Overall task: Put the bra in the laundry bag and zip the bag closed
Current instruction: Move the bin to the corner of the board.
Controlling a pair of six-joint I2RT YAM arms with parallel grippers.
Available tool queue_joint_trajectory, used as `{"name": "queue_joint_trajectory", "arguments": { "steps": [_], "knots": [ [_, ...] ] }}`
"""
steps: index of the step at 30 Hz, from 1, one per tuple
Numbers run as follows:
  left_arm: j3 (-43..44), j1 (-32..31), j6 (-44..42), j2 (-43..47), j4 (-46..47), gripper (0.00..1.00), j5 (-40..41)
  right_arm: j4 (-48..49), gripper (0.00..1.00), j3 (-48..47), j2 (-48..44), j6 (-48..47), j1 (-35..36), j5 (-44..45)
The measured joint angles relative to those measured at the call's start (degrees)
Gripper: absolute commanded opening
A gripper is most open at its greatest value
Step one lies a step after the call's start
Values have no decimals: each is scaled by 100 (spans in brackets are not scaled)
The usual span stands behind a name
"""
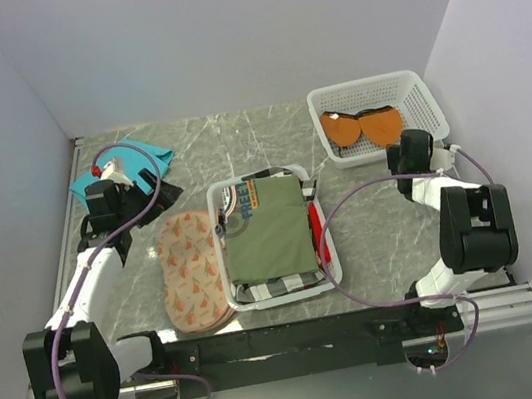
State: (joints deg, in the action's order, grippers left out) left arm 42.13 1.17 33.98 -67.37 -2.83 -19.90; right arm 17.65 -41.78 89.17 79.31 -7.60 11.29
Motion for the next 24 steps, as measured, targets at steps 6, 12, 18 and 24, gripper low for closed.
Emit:
{"name": "queue_joint_trajectory", "arguments": {
  "steps": [6, 12, 18, 24],
  "knots": [
    [13, 0, -15, -76, -11, 96, -2, 22, 31, -166, 160, 9, -28, -7],
    [33, 0, -11, -125, -9, 96, -44, 155, 66, -223, 160, -160, -44, -142],
    [33, 0, -35, -59, -46, 96, -131, 109, 85, -227, -125, -741, -26, -518],
    [-225, -463, -2, 533, -107, 97, 0, -404, 86, -42, -1609, -1952, 330, -966]
  ]
}}
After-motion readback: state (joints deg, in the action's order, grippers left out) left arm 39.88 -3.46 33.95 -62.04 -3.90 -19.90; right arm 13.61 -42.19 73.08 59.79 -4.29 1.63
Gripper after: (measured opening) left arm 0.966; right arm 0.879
